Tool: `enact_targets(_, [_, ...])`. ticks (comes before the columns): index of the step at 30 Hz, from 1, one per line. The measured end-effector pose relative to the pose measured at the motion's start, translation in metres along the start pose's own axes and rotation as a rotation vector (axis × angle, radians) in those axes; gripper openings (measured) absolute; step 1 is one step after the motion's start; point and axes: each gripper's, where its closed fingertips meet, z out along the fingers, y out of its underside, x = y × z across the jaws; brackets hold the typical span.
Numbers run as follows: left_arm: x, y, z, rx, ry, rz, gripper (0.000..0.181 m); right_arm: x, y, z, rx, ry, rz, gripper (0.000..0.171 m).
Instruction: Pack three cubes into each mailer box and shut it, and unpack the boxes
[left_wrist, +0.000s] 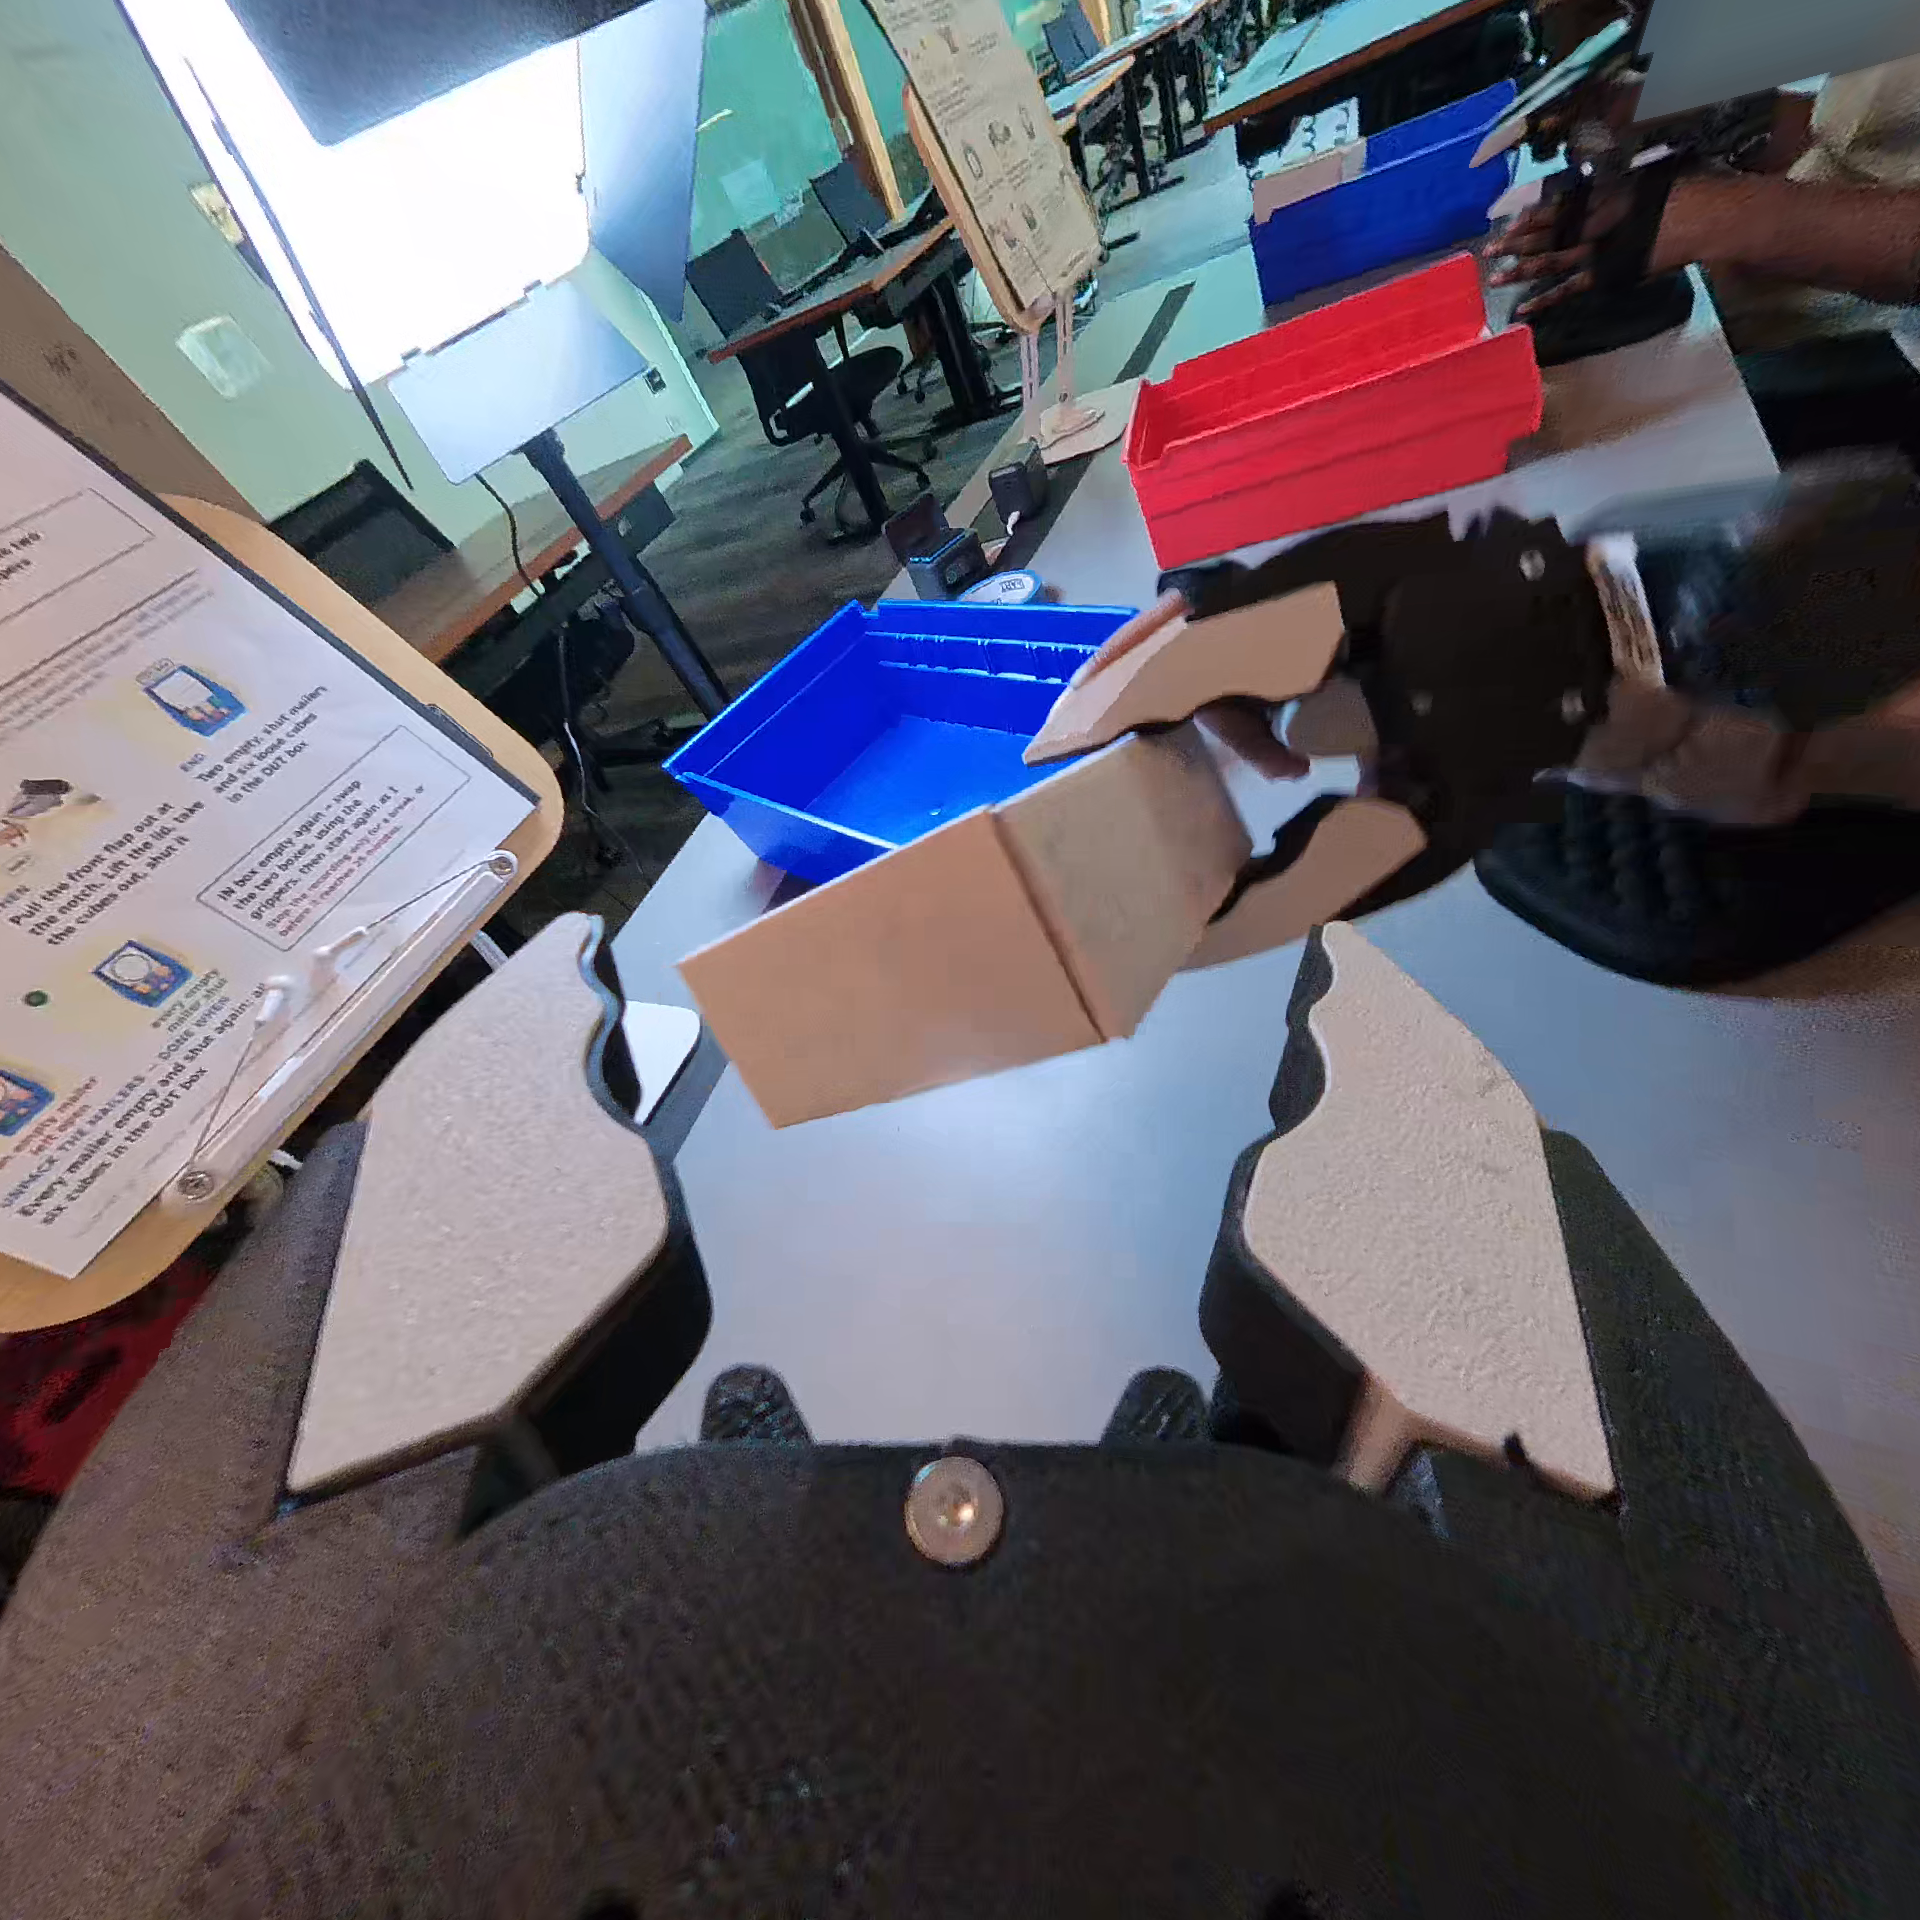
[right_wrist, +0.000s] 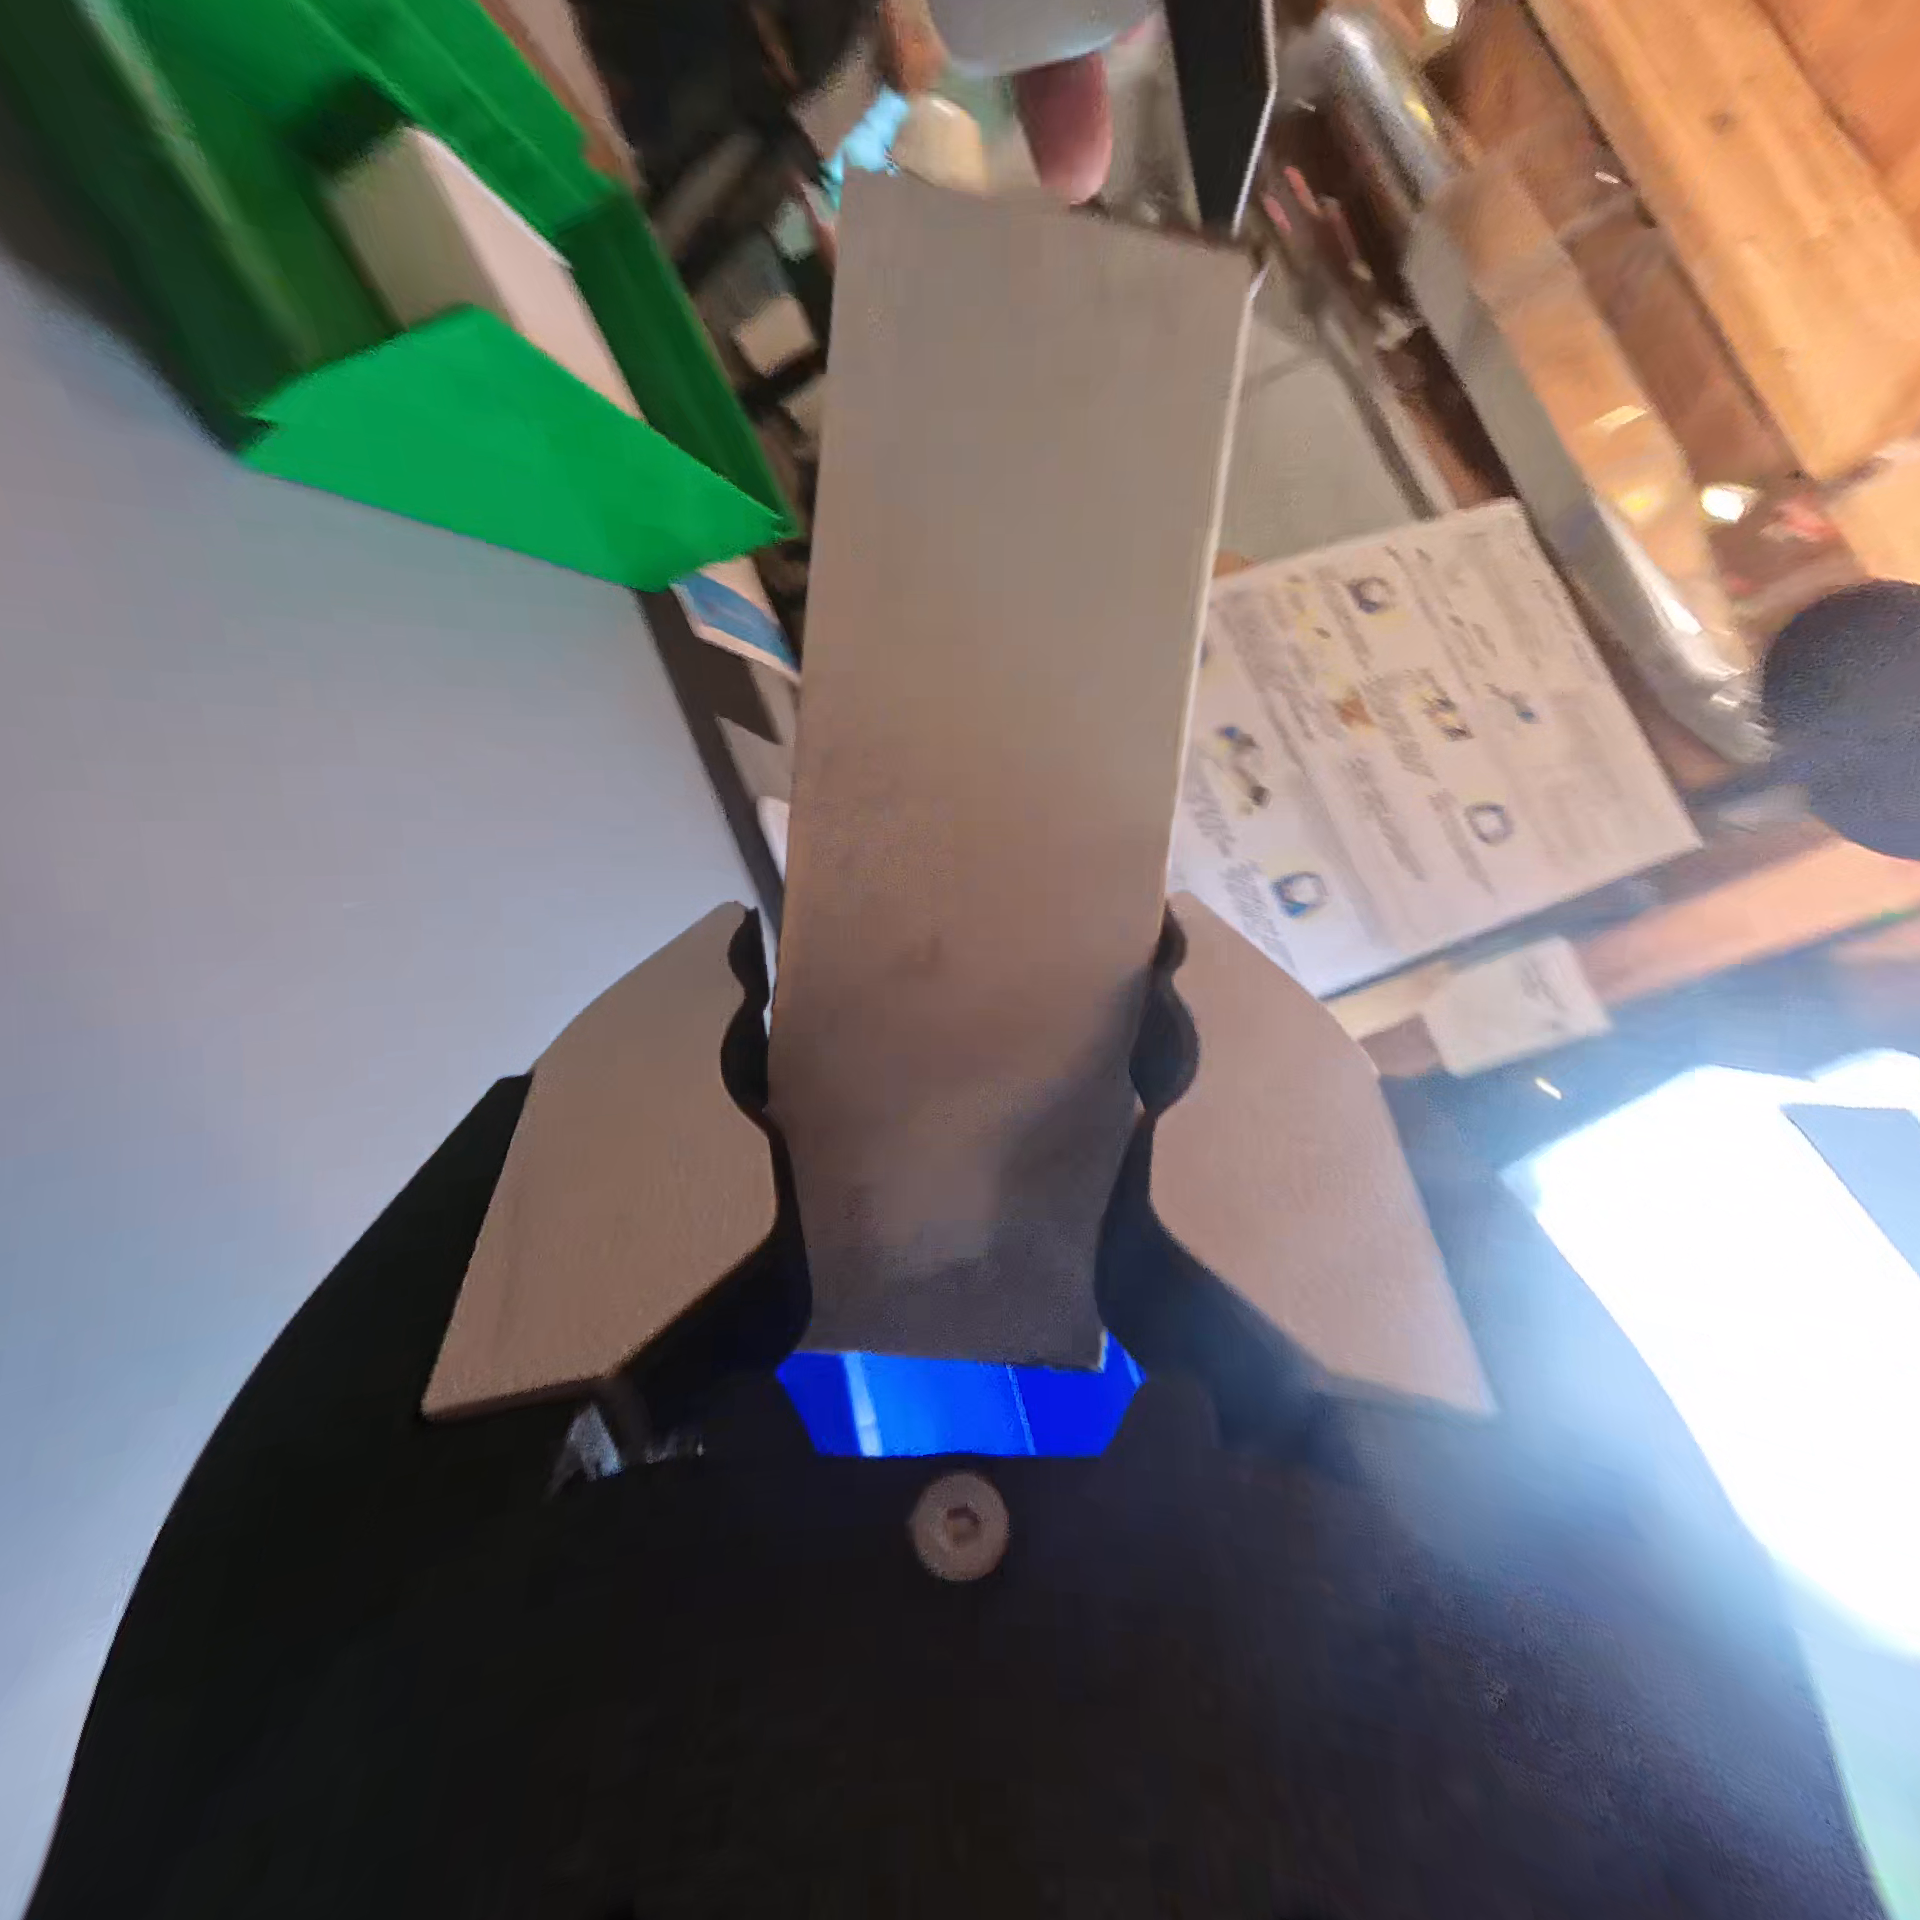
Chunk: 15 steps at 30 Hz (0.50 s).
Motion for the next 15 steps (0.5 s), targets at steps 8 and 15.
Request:
enact_targets(8, [0.04,0.082,-0.008,-0.147,-0.011,0.207,0.113,-0.043,-0.013,-0.038,0.102,-0.479,0.173,0.067])
enact_targets(15, [0.089,0.105,0.017,-0.097,0.091,0.232,0.084,-0.071,-0.05,-0.06,0.188,-0.713,0.231,0.067])
